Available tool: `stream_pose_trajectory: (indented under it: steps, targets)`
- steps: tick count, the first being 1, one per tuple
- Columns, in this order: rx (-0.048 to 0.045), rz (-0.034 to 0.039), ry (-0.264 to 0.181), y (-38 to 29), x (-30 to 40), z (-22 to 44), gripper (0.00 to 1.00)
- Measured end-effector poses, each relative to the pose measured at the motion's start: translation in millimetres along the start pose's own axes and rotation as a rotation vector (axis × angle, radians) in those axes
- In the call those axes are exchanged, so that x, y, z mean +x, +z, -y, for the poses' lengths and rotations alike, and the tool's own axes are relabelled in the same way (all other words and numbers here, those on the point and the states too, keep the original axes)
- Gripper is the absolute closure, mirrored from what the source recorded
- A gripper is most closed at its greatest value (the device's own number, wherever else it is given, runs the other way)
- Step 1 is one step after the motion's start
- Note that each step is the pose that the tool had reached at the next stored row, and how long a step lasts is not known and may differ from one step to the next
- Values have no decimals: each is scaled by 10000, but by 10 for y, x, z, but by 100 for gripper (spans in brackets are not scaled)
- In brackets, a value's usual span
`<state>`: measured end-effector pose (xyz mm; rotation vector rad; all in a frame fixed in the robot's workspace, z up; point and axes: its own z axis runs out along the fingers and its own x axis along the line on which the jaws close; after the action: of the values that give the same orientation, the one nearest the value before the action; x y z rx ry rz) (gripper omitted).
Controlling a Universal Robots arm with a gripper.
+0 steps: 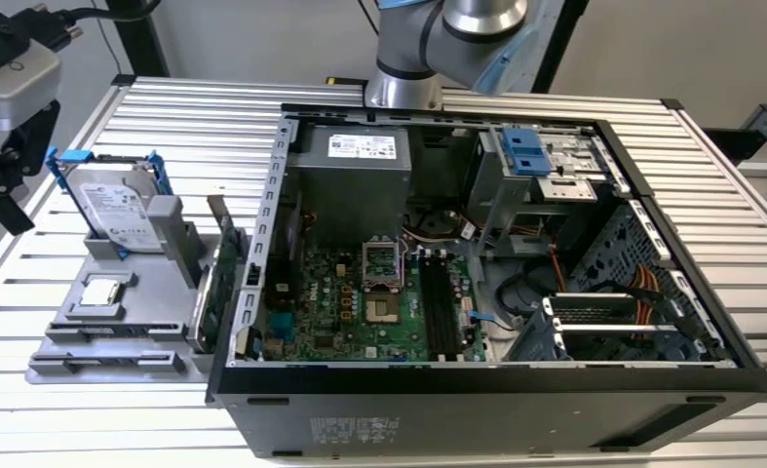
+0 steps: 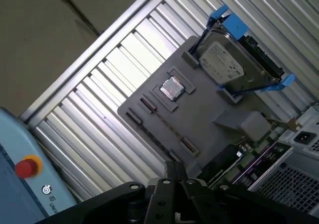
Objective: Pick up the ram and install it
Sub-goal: 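Pick up the ram and move it above insertion slot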
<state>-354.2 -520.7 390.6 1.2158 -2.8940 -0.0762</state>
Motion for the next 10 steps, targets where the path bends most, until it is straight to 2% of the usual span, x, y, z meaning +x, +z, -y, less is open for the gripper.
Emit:
stream_pose_trajectory:
  steps: [10]
  targets:
    - [-9,-57,-1061,0,-3,-3,100]
